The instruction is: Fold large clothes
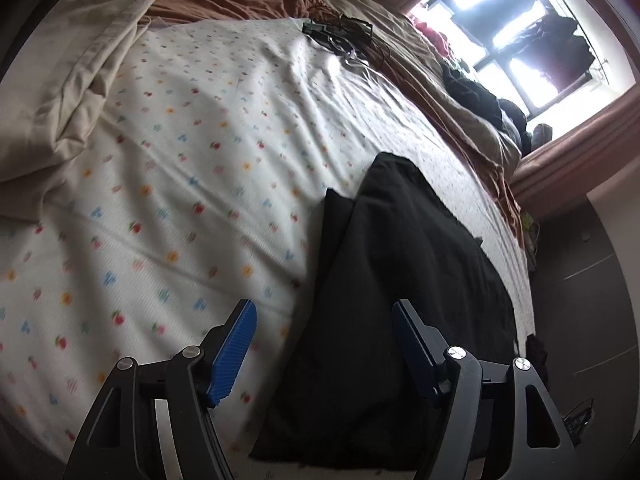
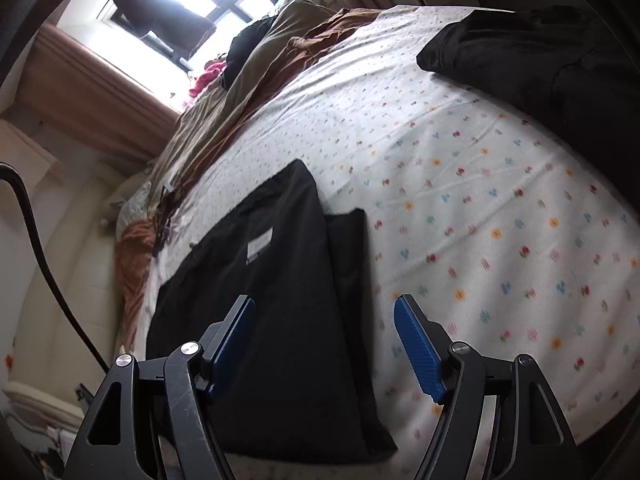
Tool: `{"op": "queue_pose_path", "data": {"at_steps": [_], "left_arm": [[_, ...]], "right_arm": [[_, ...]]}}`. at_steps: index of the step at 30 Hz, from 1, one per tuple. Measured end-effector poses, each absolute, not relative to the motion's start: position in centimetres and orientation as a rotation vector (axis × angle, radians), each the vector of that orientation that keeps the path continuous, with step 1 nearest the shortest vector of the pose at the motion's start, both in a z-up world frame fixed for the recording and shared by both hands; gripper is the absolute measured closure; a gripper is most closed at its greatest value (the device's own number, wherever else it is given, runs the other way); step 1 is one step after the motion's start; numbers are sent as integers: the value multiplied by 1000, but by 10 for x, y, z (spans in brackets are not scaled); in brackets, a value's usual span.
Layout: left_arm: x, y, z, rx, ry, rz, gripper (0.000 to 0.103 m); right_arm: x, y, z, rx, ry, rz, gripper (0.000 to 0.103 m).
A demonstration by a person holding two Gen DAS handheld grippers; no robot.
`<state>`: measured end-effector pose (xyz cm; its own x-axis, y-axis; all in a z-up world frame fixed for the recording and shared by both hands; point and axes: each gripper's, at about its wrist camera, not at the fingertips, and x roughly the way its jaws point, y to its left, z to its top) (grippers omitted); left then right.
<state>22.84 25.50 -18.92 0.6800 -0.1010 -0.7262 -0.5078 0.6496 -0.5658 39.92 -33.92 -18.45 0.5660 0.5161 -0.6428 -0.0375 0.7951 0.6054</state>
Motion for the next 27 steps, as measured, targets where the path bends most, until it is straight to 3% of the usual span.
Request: {"op": "queue_pose_path", "data": {"at_steps": [8, 10, 13, 15, 21, 27], "left_arm": [[206, 232, -199, -771, 892, 223, 51], [197, 228, -199, -759, 893, 219, 55], [187, 227, -202, -757, 908, 218, 66], [180, 228, -205, -781, 907, 219, 66], [164, 233, -211, -844, 897, 244, 66], [148, 244, -200, -900, 844, 248, 67]], "right_arm": [[367, -331, -196, 508, 978, 358, 31], [359, -329, -198, 494, 976, 368, 35], [351, -326, -206, 472, 998, 379, 50], [349, -322, -215, 458, 1029, 385, 68], [342, -330, -244, 469, 1075, 305, 73], [332, -335, -237, 447, 1082, 276, 74]]}}
